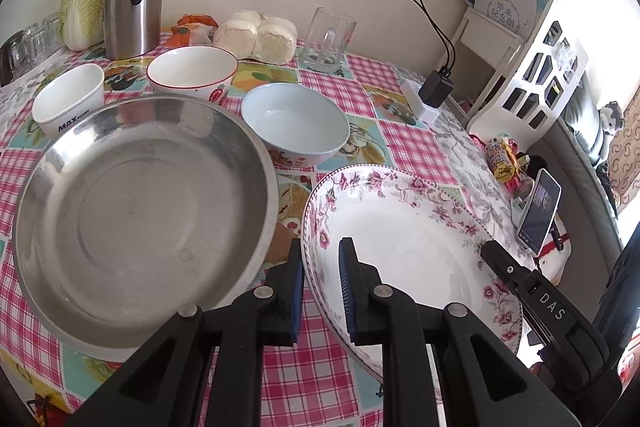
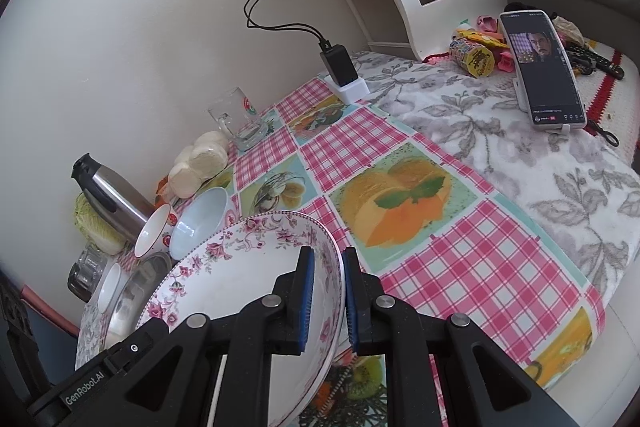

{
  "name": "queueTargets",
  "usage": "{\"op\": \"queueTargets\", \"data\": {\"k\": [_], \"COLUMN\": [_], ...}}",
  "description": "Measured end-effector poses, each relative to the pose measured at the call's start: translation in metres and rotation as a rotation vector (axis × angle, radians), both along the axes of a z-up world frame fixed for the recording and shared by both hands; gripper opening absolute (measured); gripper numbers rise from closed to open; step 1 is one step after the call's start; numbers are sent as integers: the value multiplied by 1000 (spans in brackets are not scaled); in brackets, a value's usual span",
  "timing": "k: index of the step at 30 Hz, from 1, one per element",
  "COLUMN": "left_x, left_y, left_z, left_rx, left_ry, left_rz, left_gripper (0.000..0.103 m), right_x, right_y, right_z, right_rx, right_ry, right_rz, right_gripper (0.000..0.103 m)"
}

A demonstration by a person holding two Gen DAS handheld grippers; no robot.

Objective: Organize plates and bowls
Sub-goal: 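Lift the floral plate off the table with both grippers, then carry the floral plate over the steel pan with both grippers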

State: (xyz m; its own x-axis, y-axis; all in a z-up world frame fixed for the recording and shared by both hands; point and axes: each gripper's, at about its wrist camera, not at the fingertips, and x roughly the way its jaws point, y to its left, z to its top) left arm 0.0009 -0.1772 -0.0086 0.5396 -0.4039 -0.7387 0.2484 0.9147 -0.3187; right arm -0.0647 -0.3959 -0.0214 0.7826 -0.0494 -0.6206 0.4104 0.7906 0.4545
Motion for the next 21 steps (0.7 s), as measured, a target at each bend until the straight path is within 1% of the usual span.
{"op": "queueTargets", "data": {"k": [10,21], "left_x": [10,17], "left_y": [35,81], "left_z": [5,12], "left_rx": [-40,-50], "left_ry": [3,-19], "left_rz": [48,113], "left_gripper": [17,17], "right_x": [10,28], "right_y": [32,76], "right_z": [10,15], "right_rx": [-8,-23], "right_ry": [-12,-10], "right_rz": [30,83], "right_gripper": [15,15]}}
